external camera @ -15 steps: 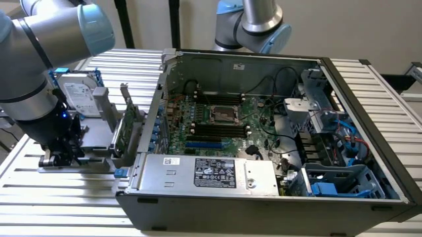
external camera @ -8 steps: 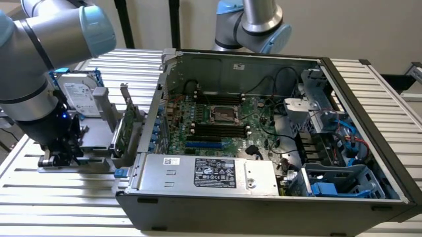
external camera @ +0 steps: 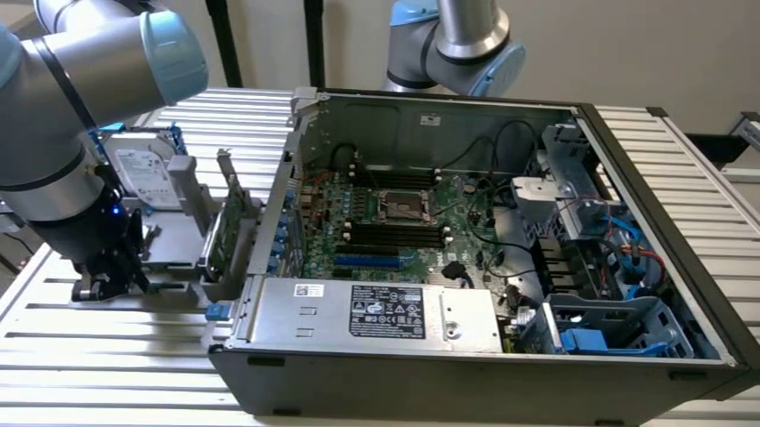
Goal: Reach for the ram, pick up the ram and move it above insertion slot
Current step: 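Pick up the ram and move it above insertion slot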
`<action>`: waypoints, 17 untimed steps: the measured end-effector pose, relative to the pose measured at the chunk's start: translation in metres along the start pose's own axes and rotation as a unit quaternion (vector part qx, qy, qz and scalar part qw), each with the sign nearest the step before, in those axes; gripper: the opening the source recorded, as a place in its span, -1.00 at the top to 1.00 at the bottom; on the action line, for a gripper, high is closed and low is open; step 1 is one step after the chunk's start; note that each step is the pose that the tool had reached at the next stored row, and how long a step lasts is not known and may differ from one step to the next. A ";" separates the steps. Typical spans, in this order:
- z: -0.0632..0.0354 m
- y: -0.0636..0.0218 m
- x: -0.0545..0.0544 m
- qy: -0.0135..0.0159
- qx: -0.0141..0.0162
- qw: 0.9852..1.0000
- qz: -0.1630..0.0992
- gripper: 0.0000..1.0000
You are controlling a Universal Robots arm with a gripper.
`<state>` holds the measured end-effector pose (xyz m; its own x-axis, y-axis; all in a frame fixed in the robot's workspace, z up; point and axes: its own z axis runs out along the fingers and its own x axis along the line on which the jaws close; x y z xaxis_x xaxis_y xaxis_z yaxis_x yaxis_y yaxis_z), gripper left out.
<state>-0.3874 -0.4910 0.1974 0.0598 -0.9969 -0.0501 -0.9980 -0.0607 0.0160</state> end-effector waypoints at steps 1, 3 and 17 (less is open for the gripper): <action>0.0000 0.0000 0.000 0.000 0.000 1.000 0.000 0.69; 0.0001 0.0000 0.000 0.000 0.000 1.000 0.000 0.73; -0.0009 -0.0006 0.000 0.000 -0.003 1.000 0.005 0.73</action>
<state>-0.3867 -0.4912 0.1983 0.0493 -0.9975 -0.0506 -0.9985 -0.0505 0.0225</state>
